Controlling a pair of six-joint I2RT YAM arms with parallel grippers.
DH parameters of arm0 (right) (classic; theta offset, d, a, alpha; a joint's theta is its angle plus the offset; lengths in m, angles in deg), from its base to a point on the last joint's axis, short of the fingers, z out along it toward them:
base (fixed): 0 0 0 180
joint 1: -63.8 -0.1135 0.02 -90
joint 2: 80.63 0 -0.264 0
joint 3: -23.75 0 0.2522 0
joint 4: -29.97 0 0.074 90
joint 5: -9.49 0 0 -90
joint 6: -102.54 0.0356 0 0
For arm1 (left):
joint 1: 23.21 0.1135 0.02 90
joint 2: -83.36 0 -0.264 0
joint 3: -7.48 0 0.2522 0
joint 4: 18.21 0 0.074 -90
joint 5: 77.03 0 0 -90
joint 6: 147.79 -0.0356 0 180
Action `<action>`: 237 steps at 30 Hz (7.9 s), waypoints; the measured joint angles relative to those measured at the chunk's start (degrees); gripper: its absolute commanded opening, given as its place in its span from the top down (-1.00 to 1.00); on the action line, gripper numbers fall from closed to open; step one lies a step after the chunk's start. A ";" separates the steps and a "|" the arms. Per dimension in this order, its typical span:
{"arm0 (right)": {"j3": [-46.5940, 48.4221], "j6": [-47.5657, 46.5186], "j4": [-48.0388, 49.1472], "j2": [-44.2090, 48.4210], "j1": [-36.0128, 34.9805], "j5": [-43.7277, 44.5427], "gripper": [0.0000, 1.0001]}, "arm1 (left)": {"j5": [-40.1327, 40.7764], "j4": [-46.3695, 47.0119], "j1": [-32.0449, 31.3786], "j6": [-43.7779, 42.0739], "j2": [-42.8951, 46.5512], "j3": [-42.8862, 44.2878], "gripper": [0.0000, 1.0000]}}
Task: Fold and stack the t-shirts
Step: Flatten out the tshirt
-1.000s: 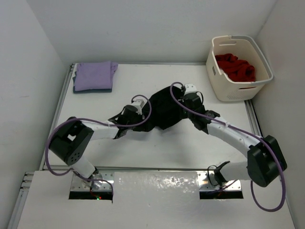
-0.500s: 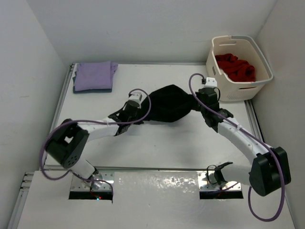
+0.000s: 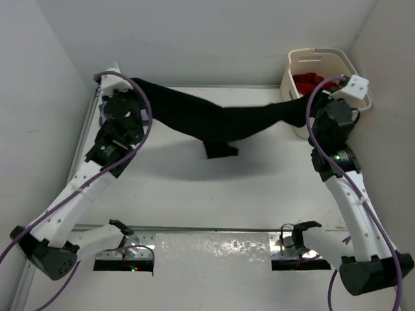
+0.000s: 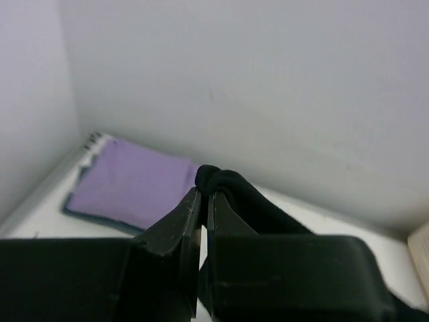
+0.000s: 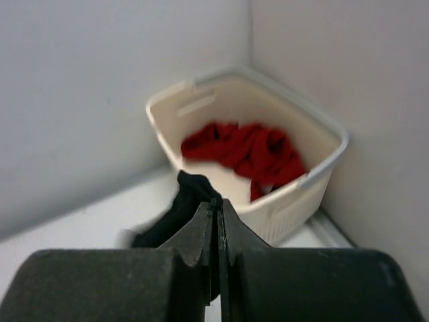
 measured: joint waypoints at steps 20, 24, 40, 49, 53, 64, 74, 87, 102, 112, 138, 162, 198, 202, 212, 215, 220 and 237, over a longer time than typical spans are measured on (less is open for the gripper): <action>22.40 -17.27 -0.39 4.48 -0.87 1.97 1.00 | 7.06 -6.60 0.00 -7.32 19.08 8.63 1.00; 29.92 -15.56 -3.58 -6.21 -0.63 1.40 1.00 | 9.73 -7.74 0.20 -2.05 16.79 4.79 1.00; 69.90 -3.17 -24.20 -73.72 -1.64 -12.87 -0.97 | -19.65 -22.16 22.77 24.02 -33.73 -7.43 -0.78; 44.57 -5.66 -24.90 -58.75 -5.62 -17.38 -0.98 | -27.80 -16.85 20.81 23.10 -21.55 -7.13 -0.99; 26.91 -3.85 -21.75 -41.59 -12.39 -16.76 -0.98 | -29.51 -15.10 13.57 20.52 -21.46 -7.19 -0.99; -16.57 4.39 -10.25 -27.85 -20.28 -41.59 -0.98 | -44.17 -11.78 0.52 16.33 -23.30 -19.91 -0.85; -21.14 6.80 -1.33 -29.57 -23.30 -50.90 -0.98 | -45.35 -10.38 -3.72 14.19 -31.82 -17.11 -0.06; -21.42 4.24 -1.66 -27.30 -23.67 -50.86 -0.98 | -41.42 -11.93 -4.52 14.23 -35.19 -13.84 1.00; -19.12 -0.28 3.48 -35.65 -31.80 -52.02 -0.98 | -33.83 -16.50 2.56 10.80 -36.41 8.39 1.00; -25.55 4.26 -5.57 -26.14 -30.53 -45.35 -0.98 | -33.81 -17.59 14.97 6.05 -67.32 46.93 1.00; -27.50 16.57 -45.83 -0.35 -17.62 -37.73 -0.98 | -20.83 -18.97 20.46 12.52 -77.37 55.78 -0.99; -6.36 11.23 -21.70 -33.57 -7.85 -27.34 -0.98 | -32.11 -24.59 -2.45 28.13 -10.25 -27.36 -0.99; -7.26 9.55 -18.97 -41.44 0.68 -30.97 -0.98 | -22.75 -54.29 2.91 50.95 -9.73 -30.45 0.79; -7.23 8.85 -19.02 -41.40 0.72 -31.47 -0.98 | -22.25 -61.83 5.20 53.33 -3.65 -29.75 -0.99; -3.34 1.79 -19.56 -38.69 0.31 -34.64 -0.98 | -22.71 -50.05 6.27 44.19 -7.52 -16.50 -0.99; 1.38 0.55 -19.02 -39.80 -0.07 -35.58 -0.98 | -23.28 -38.03 6.67 38.47 -17.03 -11.28 -0.99; 9.70 -0.35 -17.20 -46.69 -0.44 -36.74 -0.98 | -24.41 -28.79 8.48 30.25 -41.44 7.19 -0.99; 52.09 -0.48 -28.17 -81.26 -0.87 -31.58 -0.98 | -30.64 -23.02 18.12 20.17 -74.25 41.94 -0.99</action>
